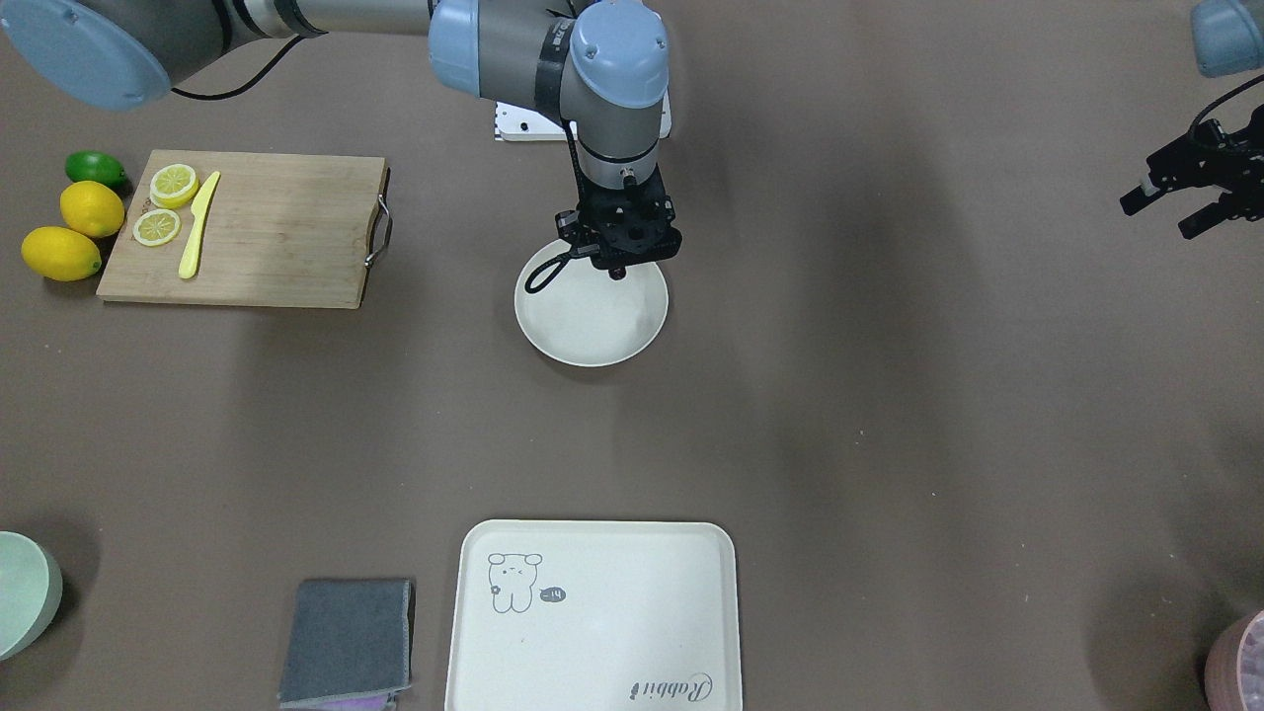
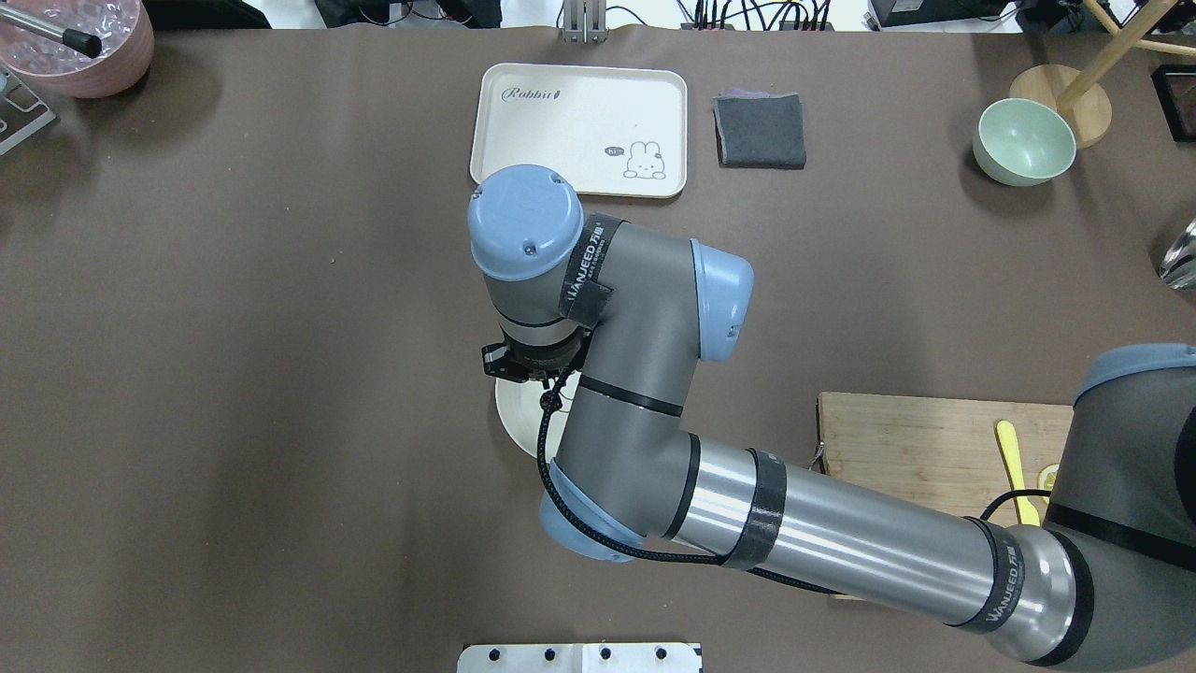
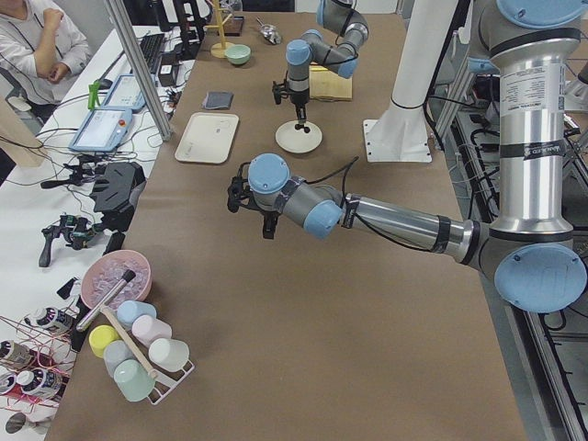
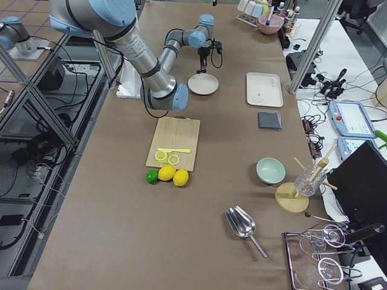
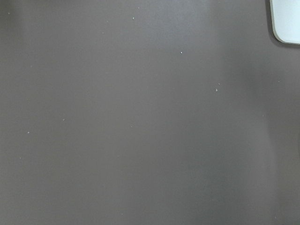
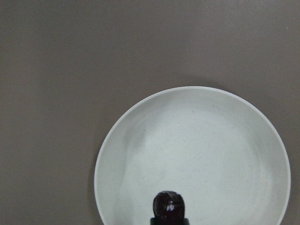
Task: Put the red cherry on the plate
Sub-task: 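Lower the cherries into the white plate and open the right gripper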
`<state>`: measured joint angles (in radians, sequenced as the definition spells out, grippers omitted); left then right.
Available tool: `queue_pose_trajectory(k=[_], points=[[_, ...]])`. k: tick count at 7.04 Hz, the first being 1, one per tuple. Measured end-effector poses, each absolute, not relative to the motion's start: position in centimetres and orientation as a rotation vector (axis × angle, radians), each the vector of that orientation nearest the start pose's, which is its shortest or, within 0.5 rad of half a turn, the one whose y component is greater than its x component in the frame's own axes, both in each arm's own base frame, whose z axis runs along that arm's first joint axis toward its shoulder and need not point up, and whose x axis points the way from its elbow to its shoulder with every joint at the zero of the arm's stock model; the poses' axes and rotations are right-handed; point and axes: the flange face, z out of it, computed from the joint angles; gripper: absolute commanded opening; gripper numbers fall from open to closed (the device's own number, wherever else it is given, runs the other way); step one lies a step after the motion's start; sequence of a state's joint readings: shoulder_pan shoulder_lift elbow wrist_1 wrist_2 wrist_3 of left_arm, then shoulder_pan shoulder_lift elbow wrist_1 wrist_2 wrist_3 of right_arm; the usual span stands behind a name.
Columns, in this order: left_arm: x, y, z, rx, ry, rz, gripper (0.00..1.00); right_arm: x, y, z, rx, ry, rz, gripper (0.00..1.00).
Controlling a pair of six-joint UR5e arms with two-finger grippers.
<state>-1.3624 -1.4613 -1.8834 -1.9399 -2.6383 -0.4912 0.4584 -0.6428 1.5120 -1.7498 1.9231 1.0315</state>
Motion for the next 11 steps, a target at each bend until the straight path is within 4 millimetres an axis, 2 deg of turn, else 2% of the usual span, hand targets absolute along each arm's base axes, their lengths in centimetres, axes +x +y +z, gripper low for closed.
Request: queue_pose_trajectory(k=[1,2,3,5,7,8,9,11], points=[[4.5,-43.8,49.6,0.134,1.149,0.057,0.97,-61.3,-40.6,14.4,0.027,-0.746,-0.224,0.0],[4.3,-42.9,49.8,0.138,1.15,0.06,0.97,-61.4,-40.0,15.0,0.028,-0.744,-0.239,0.0],[4.1,-42.0,49.9,0.14,1.151,0.061,0.97,-61.6,-39.4,15.4,0.028,-0.74,-0.245,0.06],[3.8,-40.9,50.3,0.134,1.151,0.056,0.97,-62.4,-38.7,16.0,0.036,-0.723,-0.25,1.0],[3.7,-40.8,50.5,0.131,1.15,0.051,0.97,-62.6,-38.7,16.0,0.048,-0.717,-0.254,1.0],[3.5,-40.7,50.4,0.135,1.151,0.048,0.97,-62.0,-39.1,15.1,0.056,-0.731,-0.25,1.0],[3.1,-40.7,50.3,0.142,1.152,0.042,0.97,-60.5,-39.7,13.7,0.062,-0.75,-0.241,1.0],[2.7,-40.6,50.4,0.143,1.153,0.032,0.97,-54.9,-40.4,10.2,0.059,-0.779,-0.216,1.0]])
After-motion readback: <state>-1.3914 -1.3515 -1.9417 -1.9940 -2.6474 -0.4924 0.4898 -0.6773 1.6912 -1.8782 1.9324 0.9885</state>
